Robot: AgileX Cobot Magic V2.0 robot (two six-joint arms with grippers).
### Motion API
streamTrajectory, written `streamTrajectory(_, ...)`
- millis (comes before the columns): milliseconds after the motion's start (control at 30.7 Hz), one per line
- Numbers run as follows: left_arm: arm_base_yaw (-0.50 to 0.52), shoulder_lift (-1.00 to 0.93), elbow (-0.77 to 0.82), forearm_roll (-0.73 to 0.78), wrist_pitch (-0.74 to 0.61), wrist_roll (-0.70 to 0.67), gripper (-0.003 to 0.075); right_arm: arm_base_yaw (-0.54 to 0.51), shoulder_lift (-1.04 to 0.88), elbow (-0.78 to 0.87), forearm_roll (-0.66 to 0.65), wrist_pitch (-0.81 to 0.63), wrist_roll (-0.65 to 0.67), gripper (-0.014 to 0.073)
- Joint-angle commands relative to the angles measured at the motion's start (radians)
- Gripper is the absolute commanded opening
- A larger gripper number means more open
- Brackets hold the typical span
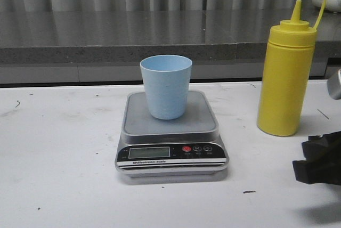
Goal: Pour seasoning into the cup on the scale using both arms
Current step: 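Open the right gripper and withdraw it from the bottle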
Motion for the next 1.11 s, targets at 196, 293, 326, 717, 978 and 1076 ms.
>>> streamTrajectory(196,0.002,0.012,-0.027,-0.011,-0.077,-0.010,-0.0020,-0.002,-0.170,0.047,-0.025,-0.128,-0.009,-0.0115)
streamTrajectory(293,0.002,0.012,-0.027,-0.011,-0.077,-0.010,-0.0020,-0.002,-0.253,0.046,-0.024,-0.061,-0.009,-0.0115)
streamTrajectory(326,0.002,0.012,-0.027,-0.011,-0.077,-0.010,-0.0020,-0.002,-0.278,0.045,-0.024,-0.035,-0.009,-0.0115)
streamTrajectory(717,0.002,0.012,-0.027,-0.011,-0.077,-0.010,-0.0020,-0.009,-0.701,-0.092,0.002,0.608,-0.023,-0.0115)
streamTrajectory(978,0.002,0.012,-0.027,-0.011,-0.077,-0.010,-0.0020,-0.009,-0.949,-0.269,0.002,1.067,-0.137,-0.0115)
streamTrajectory(1076,0.002,0.012,-0.027,-0.011,-0.077,-0.010,-0.0020,-0.009,-1.030,-0.300,0.002,1.141,-0.137,-0.0115)
